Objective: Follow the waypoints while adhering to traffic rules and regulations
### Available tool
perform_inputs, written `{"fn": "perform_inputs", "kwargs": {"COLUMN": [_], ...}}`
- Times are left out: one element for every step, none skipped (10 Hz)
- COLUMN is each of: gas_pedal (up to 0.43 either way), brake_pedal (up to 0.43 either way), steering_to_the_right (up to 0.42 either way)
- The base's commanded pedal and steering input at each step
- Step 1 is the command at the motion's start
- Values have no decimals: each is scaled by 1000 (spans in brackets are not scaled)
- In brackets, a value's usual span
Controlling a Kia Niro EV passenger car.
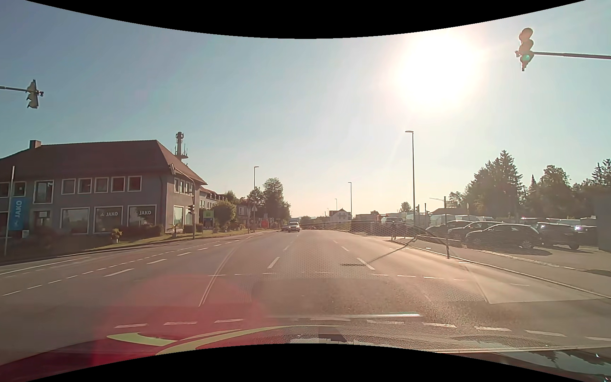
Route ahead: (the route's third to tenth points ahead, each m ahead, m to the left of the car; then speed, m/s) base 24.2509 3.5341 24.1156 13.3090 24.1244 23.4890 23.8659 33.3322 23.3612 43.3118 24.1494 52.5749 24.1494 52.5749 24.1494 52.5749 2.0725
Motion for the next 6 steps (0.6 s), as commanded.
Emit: {"fn": "perform_inputs", "kwargs": {"gas_pedal": [469, 461, 461, 449, 441, 441], "brake_pedal": [0, 0, 0, 0, 0, 0], "steering_to_the_right": [8, 7, 7, 4, 0, -3]}}
